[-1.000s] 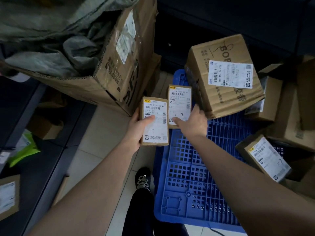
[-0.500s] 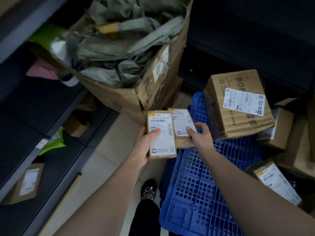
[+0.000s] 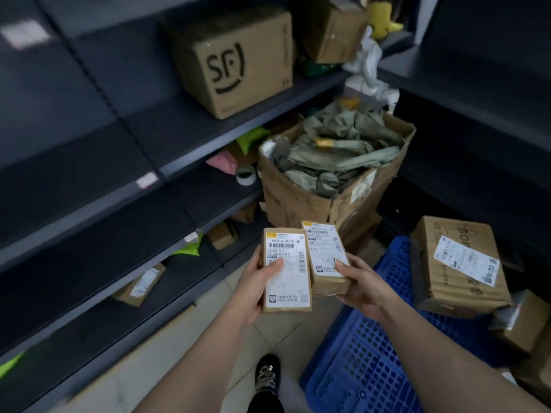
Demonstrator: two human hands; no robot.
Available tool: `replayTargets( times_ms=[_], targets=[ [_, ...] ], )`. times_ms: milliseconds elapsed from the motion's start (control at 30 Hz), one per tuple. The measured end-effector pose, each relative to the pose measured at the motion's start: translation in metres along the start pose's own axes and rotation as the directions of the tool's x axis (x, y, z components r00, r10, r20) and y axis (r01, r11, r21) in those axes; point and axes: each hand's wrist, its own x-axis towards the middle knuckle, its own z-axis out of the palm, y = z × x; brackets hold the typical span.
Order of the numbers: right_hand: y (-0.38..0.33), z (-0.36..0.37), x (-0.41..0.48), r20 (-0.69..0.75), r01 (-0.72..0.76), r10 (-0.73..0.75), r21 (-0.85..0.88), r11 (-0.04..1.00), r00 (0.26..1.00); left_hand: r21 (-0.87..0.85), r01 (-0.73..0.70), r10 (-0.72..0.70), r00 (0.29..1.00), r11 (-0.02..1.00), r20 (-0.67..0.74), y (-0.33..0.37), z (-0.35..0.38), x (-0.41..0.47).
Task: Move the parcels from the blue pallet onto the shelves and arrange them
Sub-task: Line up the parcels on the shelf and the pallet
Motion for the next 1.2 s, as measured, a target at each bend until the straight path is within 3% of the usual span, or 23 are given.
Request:
replayTargets(
  times_ms=[267, 633, 967, 1200],
  targets=[
    [-0.030, 0.136, -0.062, 0.317, 0.099, -0.087, -0.021, 0.995, 0.944, -0.105, -0.216, 0.198, 0.968, 0.971, -0.153, 0.078, -0.079, -0.111],
    [0.007, 0.367, -0.155, 0.599, 0.285, -0.173, -0.096, 0.954, 0.782, -0.005, -0.433, 0.402, 0.840, 0.901, -0.363, 0.157, -0.258, -0.249],
    [0.107, 0.531, -0.204, 0.771, 0.335, -0.028, -0.243, 0.910, 0.636, 0.013, -0.517, 0.443, 0.720, 0.856, -0.533, 0.155, -0.422, -0.374],
    [0.168, 0.616, -0.213, 0.789, 0.391, 0.063, -0.370, 0.843, 0.611, -0.081, -0.493, 0.294, 0.633, 0.866, -0.716, 0.140, -0.506, -0.419]
  ],
)
